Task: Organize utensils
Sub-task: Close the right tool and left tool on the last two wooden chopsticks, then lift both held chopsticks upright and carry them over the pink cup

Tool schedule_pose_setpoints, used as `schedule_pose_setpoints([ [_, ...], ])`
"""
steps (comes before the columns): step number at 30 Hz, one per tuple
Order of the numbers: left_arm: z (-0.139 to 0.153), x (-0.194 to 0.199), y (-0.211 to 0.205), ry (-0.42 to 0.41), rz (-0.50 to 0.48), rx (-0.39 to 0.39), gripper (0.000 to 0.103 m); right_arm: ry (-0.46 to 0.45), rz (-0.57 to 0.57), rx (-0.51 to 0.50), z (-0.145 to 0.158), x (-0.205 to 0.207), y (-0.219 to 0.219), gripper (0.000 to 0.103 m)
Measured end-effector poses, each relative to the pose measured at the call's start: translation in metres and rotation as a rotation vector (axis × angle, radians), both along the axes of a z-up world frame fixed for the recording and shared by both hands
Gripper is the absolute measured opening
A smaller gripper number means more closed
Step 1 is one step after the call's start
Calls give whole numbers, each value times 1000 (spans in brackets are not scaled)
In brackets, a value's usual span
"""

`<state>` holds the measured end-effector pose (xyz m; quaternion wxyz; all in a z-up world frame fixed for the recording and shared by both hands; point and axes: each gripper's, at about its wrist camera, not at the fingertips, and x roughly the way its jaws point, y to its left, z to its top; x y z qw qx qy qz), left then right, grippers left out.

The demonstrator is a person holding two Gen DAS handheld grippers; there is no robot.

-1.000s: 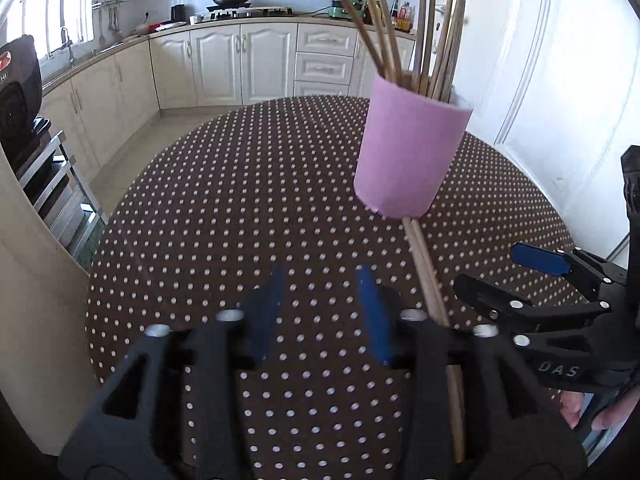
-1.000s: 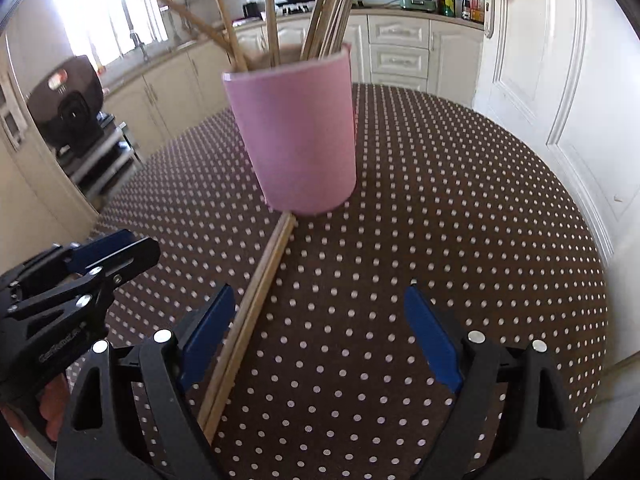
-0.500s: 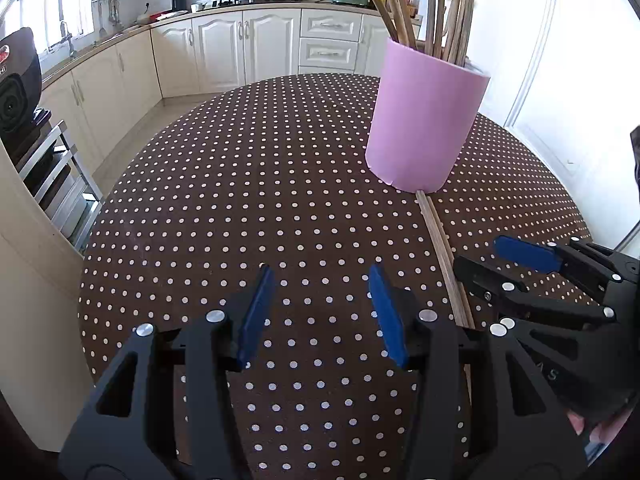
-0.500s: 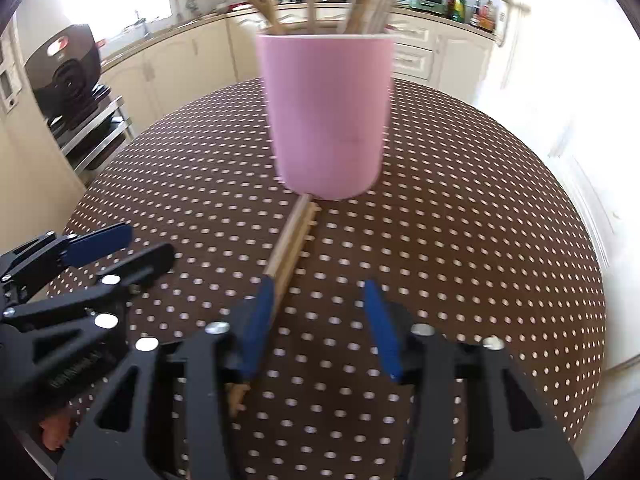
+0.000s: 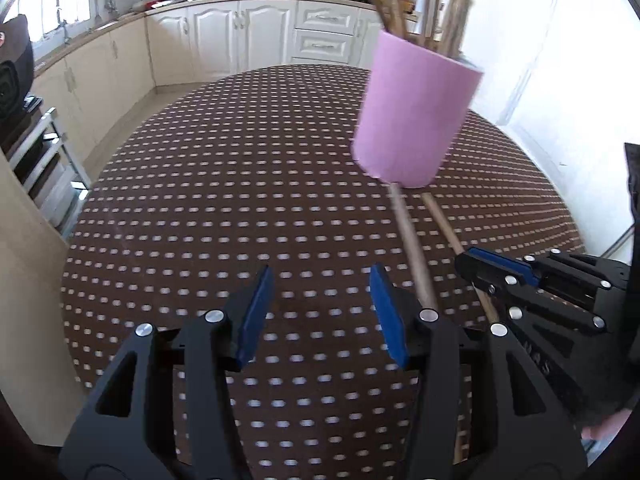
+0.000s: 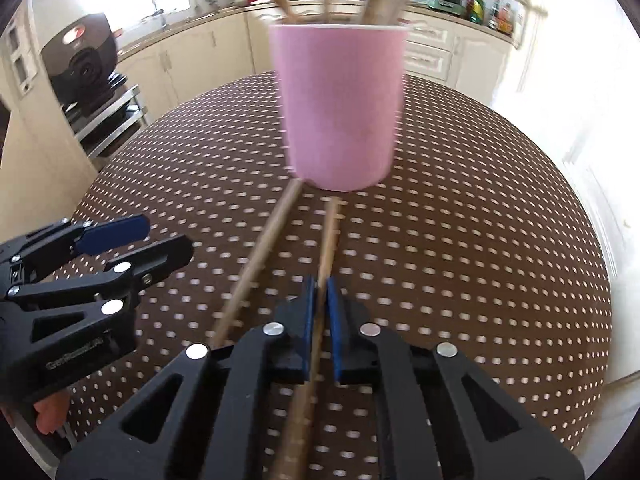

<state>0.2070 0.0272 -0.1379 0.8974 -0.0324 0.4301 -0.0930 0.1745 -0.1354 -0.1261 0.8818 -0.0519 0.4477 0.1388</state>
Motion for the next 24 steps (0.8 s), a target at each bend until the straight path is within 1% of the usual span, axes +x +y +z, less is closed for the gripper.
schedule_pose_setpoints([
  [4,5,4,-18,8,-43,-27,50,4,-37,11,2,2,-19,5],
  [7,5,11,-34,23,-65,-21,50,-4,-69,8,3,3,-31,5],
  [10,-2,20,-45,83,-35,9,49,1,-77,35,3,3,-38,5],
  [11,-3,23,-48,82,-14,25,47,-1,-75,37,3,2,-40,5],
  [13,-4,25,-56,84,19,61,36,-5,-75,47,3,0,-44,5],
  [14,-4,28,-60,87,43,82,34,-7,-75,49,3,0,-44,5],
  [15,-4,31,-64,90,54,99,29,-10,-73,47,3,-1,-45,5],
  [16,-3,32,-67,89,63,124,22,-13,-71,41,3,-1,-46,5],
  [18,-3,34,-74,75,41,132,10,-11,-78,45,3,2,-45,5],
  [19,-4,33,-76,64,34,140,10,-10,-81,50,3,4,-45,6],
  [21,-5,30,-75,57,38,128,8,-12,-84,51,3,12,-40,6],
  [24,-4,17,-63,43,36,71,6,-22,-90,49,2,15,-36,5],
])
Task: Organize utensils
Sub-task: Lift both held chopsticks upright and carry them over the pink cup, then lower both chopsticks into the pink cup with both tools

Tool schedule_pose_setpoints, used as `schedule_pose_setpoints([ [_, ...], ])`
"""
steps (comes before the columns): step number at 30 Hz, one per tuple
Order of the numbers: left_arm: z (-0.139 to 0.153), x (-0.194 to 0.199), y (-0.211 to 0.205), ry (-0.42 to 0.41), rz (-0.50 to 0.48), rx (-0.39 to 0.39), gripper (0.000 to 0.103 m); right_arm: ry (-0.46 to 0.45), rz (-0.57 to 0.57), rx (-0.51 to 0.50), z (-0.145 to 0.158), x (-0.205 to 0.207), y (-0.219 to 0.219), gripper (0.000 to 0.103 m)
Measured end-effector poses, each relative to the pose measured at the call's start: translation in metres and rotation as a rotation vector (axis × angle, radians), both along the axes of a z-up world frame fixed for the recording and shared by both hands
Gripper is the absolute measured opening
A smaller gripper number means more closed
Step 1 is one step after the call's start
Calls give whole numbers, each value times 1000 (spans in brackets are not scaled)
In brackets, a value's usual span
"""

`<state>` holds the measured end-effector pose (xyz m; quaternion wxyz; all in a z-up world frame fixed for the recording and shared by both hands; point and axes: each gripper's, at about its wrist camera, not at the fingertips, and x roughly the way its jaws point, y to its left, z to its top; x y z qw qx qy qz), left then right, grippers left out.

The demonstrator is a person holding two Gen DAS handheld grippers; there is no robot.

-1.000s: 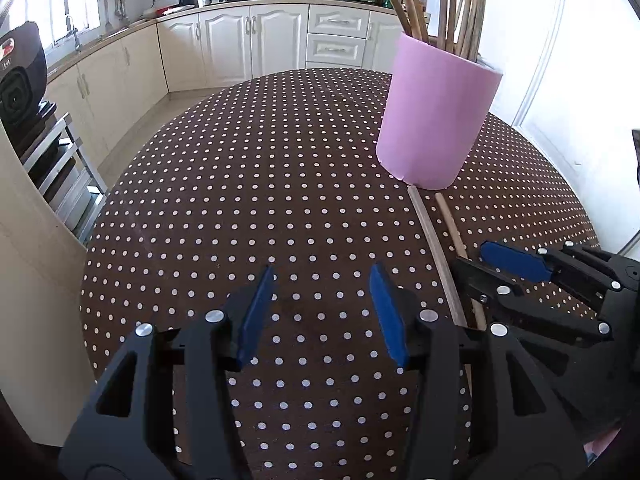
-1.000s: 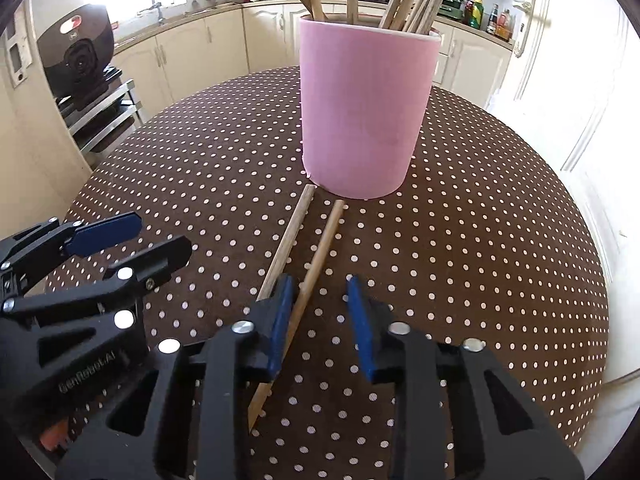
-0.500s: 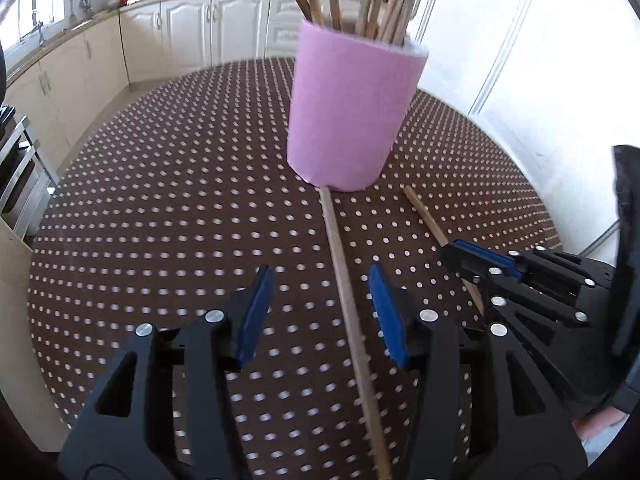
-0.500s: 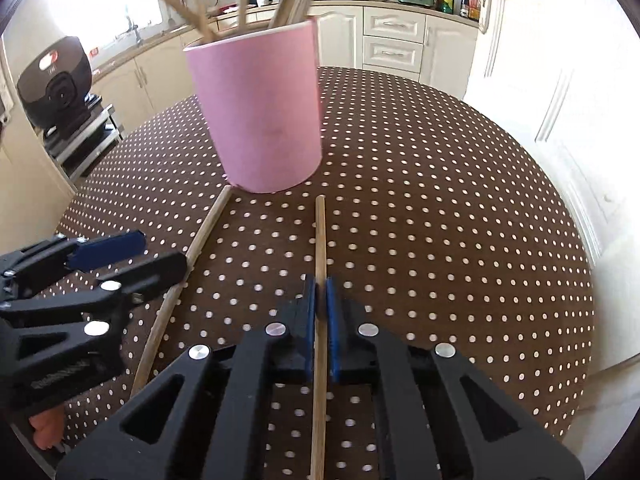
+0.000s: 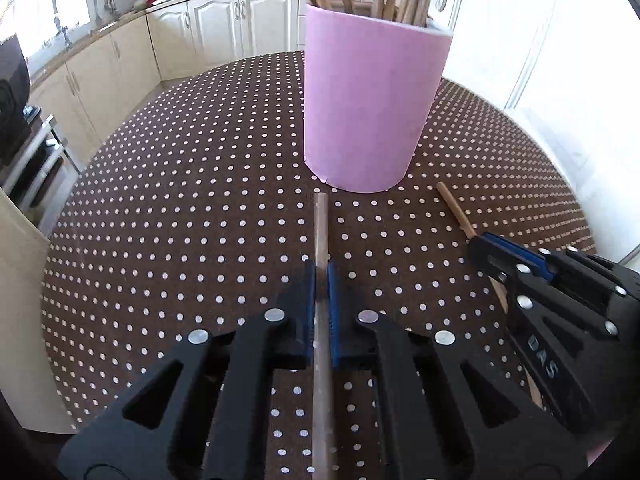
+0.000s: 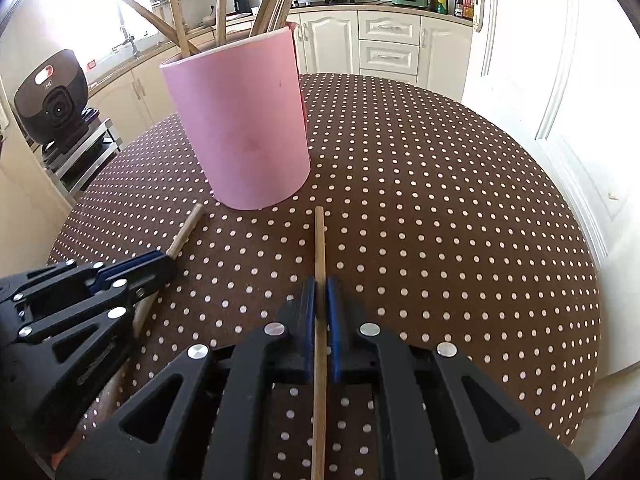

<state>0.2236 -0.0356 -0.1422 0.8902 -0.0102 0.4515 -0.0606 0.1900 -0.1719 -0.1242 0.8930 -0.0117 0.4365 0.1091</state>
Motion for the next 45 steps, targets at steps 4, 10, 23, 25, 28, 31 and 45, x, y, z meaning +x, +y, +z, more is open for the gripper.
schedule_pose_setpoints([
  [4,2,-6,19,-9,9,-47,6,8,-25,57,2,1,-4,4],
  [10,28,-21,40,-121,28,-112,6,-96,-48,181,31,-17,-20,4],
  [23,128,-40,43,-449,33,-171,6,-620,-92,445,147,-54,-55,4],
  [25,147,-37,42,-498,32,-180,6,-685,-99,476,158,-50,-57,4],
  [28,173,-36,41,-571,31,-177,6,-770,-108,505,167,-43,-61,4],
  [31,194,-32,39,-624,28,-180,6,-892,-122,547,170,-40,-61,4],
  [45,237,-7,29,-757,54,-170,6,-1016,-233,596,170,22,-43,4],
])
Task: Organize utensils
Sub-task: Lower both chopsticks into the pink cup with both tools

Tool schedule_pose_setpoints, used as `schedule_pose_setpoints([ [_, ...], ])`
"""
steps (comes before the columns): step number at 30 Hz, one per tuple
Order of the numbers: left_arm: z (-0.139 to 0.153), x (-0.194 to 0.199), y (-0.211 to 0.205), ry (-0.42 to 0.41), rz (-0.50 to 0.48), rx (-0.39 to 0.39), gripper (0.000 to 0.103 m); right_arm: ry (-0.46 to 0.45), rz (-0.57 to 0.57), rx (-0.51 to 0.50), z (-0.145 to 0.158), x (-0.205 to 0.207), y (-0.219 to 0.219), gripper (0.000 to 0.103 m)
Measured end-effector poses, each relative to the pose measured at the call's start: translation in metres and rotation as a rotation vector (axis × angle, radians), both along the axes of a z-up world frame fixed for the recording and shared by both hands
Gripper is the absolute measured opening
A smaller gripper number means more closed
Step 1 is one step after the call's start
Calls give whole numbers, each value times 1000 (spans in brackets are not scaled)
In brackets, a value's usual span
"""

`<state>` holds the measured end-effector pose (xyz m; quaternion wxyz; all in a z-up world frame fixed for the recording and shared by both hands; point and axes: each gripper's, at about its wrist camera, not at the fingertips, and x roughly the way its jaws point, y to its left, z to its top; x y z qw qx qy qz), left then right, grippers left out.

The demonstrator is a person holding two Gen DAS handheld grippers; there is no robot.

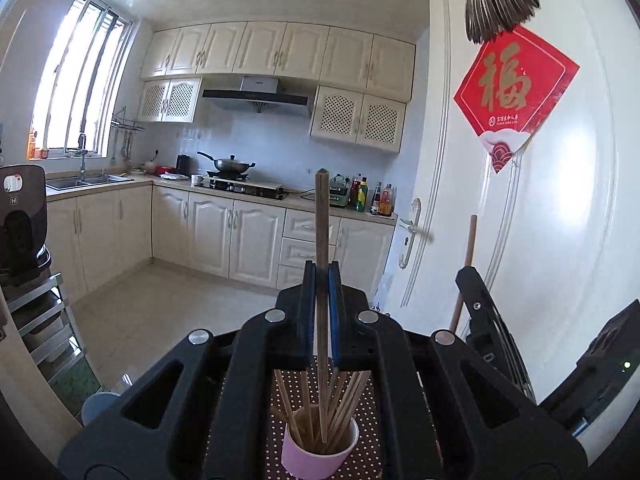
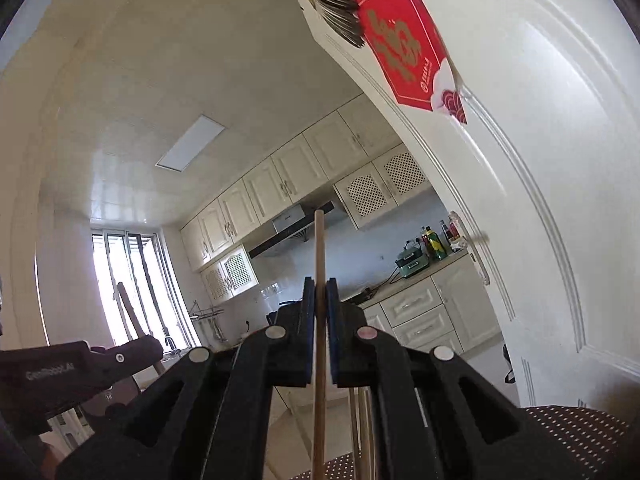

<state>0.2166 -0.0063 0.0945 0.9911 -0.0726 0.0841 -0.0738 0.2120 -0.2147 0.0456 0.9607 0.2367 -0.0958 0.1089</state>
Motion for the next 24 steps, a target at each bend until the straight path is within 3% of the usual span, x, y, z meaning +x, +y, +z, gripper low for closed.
schedule_pose_setpoints([
  [24,-75,58,5,187,0,-28,7,31,-67,-139,-41,44,36,4],
])
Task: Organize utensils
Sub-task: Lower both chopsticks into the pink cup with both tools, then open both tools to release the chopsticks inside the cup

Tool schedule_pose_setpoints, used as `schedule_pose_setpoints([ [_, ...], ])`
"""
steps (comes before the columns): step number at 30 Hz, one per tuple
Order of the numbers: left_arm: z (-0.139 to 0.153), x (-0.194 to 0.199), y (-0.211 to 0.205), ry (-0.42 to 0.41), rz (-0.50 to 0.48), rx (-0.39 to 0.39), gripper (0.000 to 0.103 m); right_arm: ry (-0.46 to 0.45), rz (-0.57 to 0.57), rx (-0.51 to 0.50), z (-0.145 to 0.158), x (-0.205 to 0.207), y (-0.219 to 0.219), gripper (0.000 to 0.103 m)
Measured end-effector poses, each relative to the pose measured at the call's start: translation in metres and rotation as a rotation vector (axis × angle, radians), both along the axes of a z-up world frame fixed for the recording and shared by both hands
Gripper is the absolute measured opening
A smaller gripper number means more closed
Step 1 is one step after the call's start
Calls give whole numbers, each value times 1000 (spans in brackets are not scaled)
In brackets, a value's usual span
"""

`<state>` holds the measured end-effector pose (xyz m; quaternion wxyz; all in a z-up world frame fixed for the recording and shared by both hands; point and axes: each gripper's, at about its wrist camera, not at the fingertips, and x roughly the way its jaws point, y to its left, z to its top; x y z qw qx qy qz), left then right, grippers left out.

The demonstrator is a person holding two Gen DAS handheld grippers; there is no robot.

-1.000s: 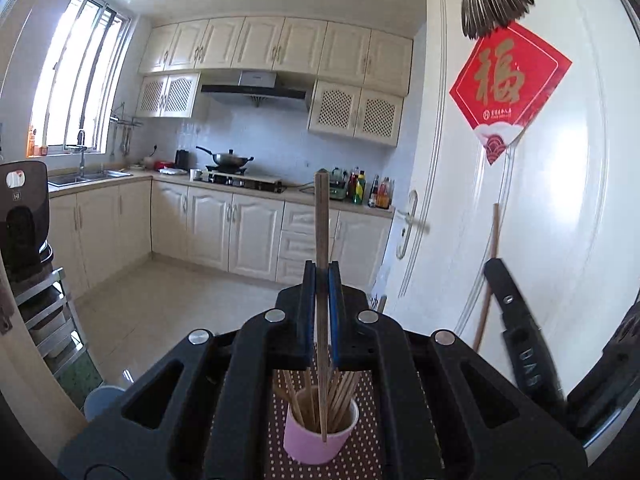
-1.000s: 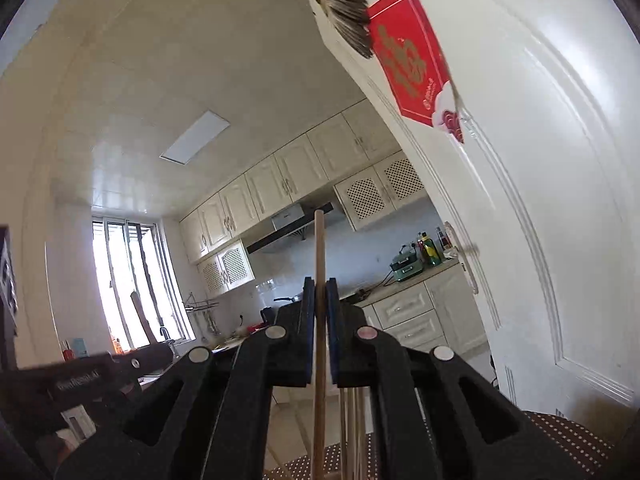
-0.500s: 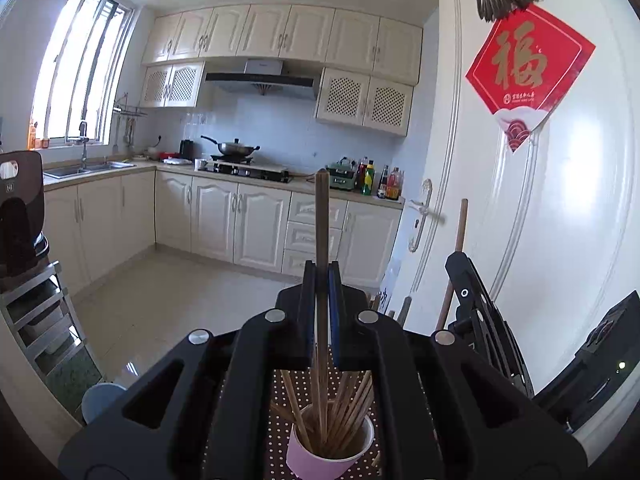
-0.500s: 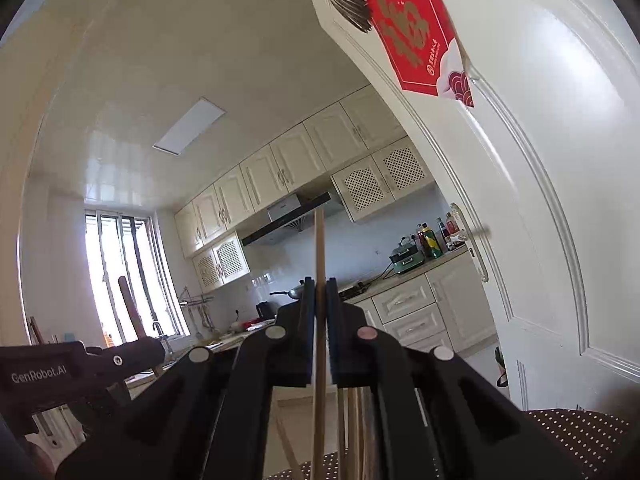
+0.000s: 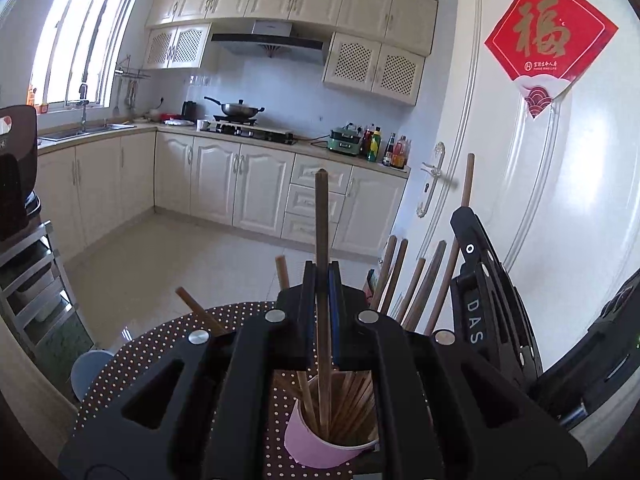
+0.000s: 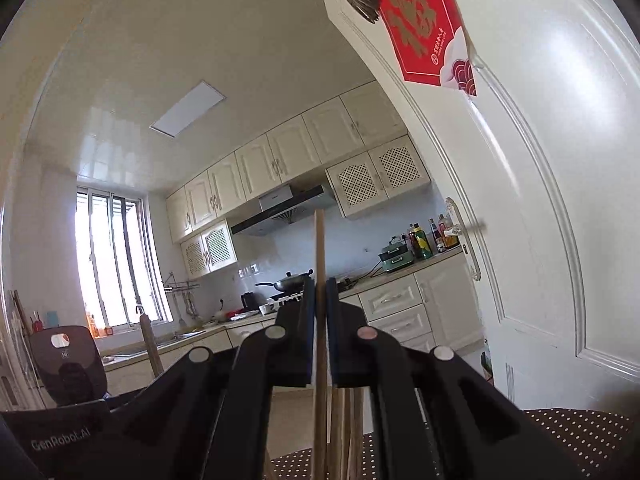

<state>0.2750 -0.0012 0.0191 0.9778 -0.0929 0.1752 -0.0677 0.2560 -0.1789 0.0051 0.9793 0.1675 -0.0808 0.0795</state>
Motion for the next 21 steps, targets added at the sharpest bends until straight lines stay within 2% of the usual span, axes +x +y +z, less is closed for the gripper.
schedule_pose_setpoints([
  [14,-19,4,8,26,-18,-28,7,52,-39,-62,-14,-1,4,4],
  [21,-26,-3,9,14,-35,-12,8,129,-36,-98,-28,-2,4,5],
])
